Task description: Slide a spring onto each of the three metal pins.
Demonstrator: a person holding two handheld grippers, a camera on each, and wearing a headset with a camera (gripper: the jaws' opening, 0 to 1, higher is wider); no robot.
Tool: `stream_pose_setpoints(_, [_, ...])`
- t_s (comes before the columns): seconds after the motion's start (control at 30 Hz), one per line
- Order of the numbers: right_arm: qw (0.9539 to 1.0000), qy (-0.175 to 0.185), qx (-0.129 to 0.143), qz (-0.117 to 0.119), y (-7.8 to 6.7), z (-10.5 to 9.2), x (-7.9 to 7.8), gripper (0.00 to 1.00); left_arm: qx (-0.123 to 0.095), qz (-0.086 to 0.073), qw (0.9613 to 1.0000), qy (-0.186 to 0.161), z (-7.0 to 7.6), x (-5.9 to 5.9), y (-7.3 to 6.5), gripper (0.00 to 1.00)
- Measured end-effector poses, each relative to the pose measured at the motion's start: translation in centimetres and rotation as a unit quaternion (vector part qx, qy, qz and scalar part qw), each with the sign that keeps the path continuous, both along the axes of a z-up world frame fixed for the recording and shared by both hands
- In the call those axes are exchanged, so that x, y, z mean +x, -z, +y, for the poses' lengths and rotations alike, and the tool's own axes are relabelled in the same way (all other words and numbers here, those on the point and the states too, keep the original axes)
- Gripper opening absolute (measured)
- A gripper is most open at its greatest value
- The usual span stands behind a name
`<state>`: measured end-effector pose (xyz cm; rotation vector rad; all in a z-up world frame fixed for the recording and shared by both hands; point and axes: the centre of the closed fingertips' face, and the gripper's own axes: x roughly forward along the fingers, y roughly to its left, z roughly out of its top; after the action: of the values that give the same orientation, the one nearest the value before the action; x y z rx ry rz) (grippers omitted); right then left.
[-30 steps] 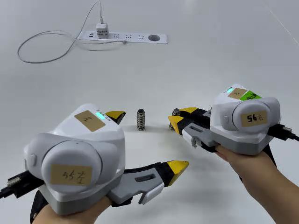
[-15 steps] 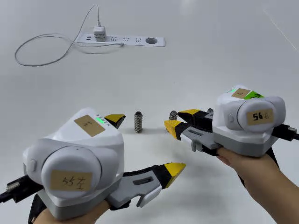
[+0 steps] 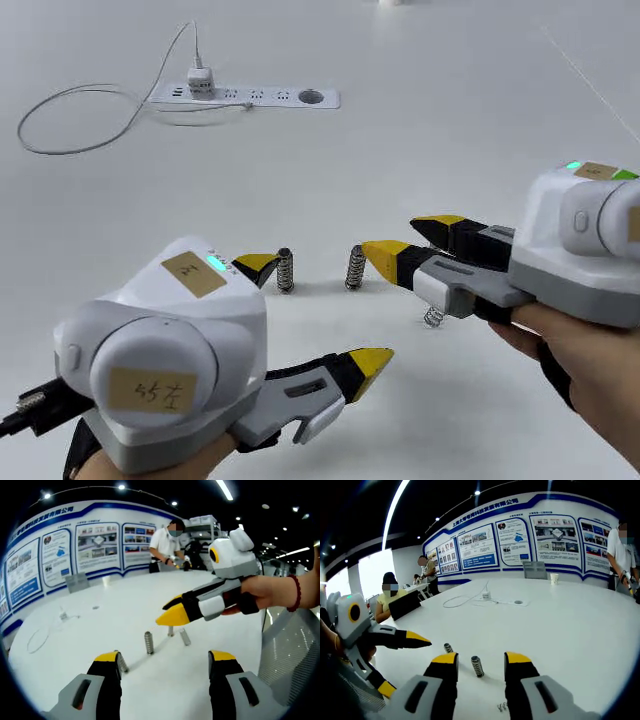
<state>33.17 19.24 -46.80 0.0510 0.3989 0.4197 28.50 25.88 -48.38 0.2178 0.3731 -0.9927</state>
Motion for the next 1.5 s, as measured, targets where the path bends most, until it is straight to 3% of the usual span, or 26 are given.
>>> stream_pose_setpoints(0.1, [1.0000,0.005,0.004,0.001,-0.4,-0.8,-0.5,0.40,0.014,-0.003,0.9998,0.011,-0.5,-0.1,0.4,0.69])
stream_pose_setpoints(0.3, [0.9998,0.017,0.001,0.006,-0.7,-2.5,-1.5,0.43,0.018,0.003,0.9996,0.021,-1.7,0.0,0.7,0.64])
stream_pose_setpoints(0.53, [0.9995,0.031,-0.002,0.008,-0.7,-4.4,-2.6,0.44,0.012,0.025,0.9991,0.032,-3.5,-0.3,1.5,0.57])
stream_pose_setpoints(0.73, [0.9990,0.044,0.003,0.009,-0.4,-5.6,-3.4,0.44,0.017,0.031,0.9986,0.039,-4.8,-0.2,2.4,0.52])
stream_pose_setpoints(1.03, [0.9988,0.048,-0.002,0.011,0.1,-6.5,-4.5,0.45,0.007,0.054,0.9978,0.037,-5.9,0.0,3.8,0.44])
stream_pose_setpoints(1.2, [0.9988,0.048,-0.005,0.010,0.3,-6.7,-5.0,0.45,0.005,0.056,0.9974,0.046,-7.0,0.0,4.3,0.43])
stream_pose_setpoints(1.5, [0.9983,0.056,-0.008,0.010,0.5,-7.2,-5.6,0.44,0.013,0.043,0.9970,0.062,-8.9,0.1,5.3,0.34])
